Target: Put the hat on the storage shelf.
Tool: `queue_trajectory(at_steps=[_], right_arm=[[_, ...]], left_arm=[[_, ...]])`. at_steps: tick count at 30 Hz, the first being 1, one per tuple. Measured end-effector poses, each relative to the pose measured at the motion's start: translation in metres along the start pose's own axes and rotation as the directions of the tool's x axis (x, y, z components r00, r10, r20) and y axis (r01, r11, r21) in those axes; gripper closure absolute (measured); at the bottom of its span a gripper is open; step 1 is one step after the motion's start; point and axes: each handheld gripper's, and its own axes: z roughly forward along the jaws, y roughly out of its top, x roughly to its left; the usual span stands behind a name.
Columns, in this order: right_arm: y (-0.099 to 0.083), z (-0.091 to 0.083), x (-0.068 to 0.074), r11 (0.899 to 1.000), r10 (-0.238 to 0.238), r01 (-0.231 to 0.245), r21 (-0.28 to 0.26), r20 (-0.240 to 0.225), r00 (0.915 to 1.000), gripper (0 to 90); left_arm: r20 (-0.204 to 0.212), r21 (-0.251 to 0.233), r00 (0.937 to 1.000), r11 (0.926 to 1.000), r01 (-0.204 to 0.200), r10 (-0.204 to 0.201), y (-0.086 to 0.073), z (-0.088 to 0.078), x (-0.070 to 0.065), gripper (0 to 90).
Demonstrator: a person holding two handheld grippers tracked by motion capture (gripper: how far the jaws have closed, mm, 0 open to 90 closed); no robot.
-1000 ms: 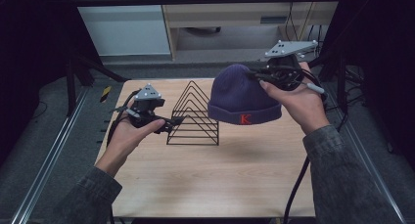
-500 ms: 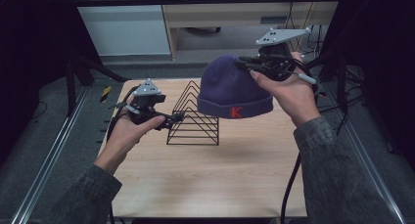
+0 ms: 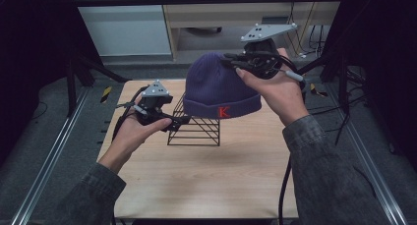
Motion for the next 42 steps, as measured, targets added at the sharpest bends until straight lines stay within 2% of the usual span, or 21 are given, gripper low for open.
queue_trajectory(at_steps=[5, 8, 9, 12, 13, 16, 19, 20, 22, 25, 29, 30, 34, 37, 40, 42], right_arm=[[0.006, 0.009, 0.008, 1.0, 0.006, -0.007, -0.019, -0.028, 0.9996, 82.6], [0.007, 0.014, 0.012, 1.0, 0.004, -0.004, -0.019, -0.034, 0.9994, 82.6], [0.008, 0.015, 0.013, 1.0, 0.001, -0.002, -0.017, -0.039, 0.9993, 82.6], [0.008, 0.02, 0.014, 1.0, 0.0, 0.0, -0.01, -0.042, 0.9991, 82.6], [0.008, 0.021, 0.014, 1.0, -0.003, 0.002, -0.008, -0.044, 0.999, 82.6], [0.008, 0.024, 0.014, 1.0, -0.001, 0.001, 0.0, -0.047, 0.9989, 82.5], [0.009, 0.025, 0.015, 1.0, 0.007, -0.008, -0.012, -0.061, 0.9981, 82.4], [0.01, 0.026, 0.016, 1.0, 0.002, -0.003, -0.013, -0.059, 0.9982, 82.4], [0.01, 0.026, 0.016, 1.0, 0.0, -0.001, -0.016, -0.056, 0.9984, 82.3], [0.01, 0.032, 0.012, 1.0, 0.008, -0.009, -0.017, -0.051, 0.9987, 82.1], [0.009, 0.037, 0.009, 1.0, 0.007, -0.008, -0.014, -0.04, 0.9992, 82.1], [0.007, 0.042, 0.008, 1.0, 0.012, -0.013, -0.01, -0.036, 0.9993, 82.1], [0.004, 0.052, 0.003, 1.0, 0.026, -0.026, -0.001, -0.036, 0.999, 81.9], [0.001, 0.057, 0.001, 1.0, 0.028, -0.028, 0.005, -0.03, 0.9991, 81.8], [-0.004, 0.064, -0.002, 0.999, 0.034, -0.033, 0.026, -0.029, 0.999, 81.6], [-0.008, 0.071, -0.003, 0.998, 0.036, -0.034, 0.047, -0.034, 0.9988, 81.3]], left_arm=[[0.039, 0.013, 0.9992, 0.9999, -0.006, 0.005, -0.001, 0.01, 0.003, 4.4], [0.044, -0.007, 0.9985, 0.9994, -0.033, 0.033, -0.001, 0.013, 0.005, 5.3], [0.058, -0.014, 0.9977, 0.9993, -0.034, 0.035, -0.001, 0.014, 0.005, 6.9], [0.074, -0.017, 0.9965, 0.9992, -0.037, 0.039, -0.001, 0.015, 0.007, 18.2], [0.075, -0.018, 0.9965, 0.9992, -0.036, 0.037, -0.001, 0.015, 0.008, 27.0], [0.043, -0.027, 0.9988, 0.9994, -0.023, 0.024, 0.0, 0.014, 0.011, 46.7], [0.022, -0.045, 0.9997, 0.9989, 0.008, -0.007, 0.001, 0.011, 0.016, 59.9], [0.014, -0.051, 0.9997, 0.9985, 0.019, -0.019, 0.001, 0.01, 0.018, 61.5], [0.004, -0.056, 0.9995, 0.9979, 0.031, -0.031, 0.001, 0.009, 0.021, 62.9], [-0.04, -0.071, 0.997, 0.9955, 0.063, -0.066, 0.002, 0.004, 0.029, 63.5], [-0.066, -0.077, 0.995, 0.9946, 0.069, -0.074, 0.001, 0.001, 0.034, 62.7], [-0.084, -0.077, 0.9937, 0.9947, 0.067, -0.074, 0.001, 0.0, 0.038, 62.5], [-0.101, -0.078, 0.9913, 0.994, 0.077, -0.085, -0.002, 0.0, 0.045, 62.1], [-0.108, -0.072, 0.991, 0.9948, 0.072, -0.08, -0.005, 0.002, 0.047, 61.7], [-0.126, -0.045, 0.9898, 0.997, 0.062, -0.067, -0.009, 0.005, 0.05, 61.5], [-0.135, -0.044, 0.9866, 0.9953, 0.086, -0.092, -0.012, 0.008, 0.052, 61.9]])
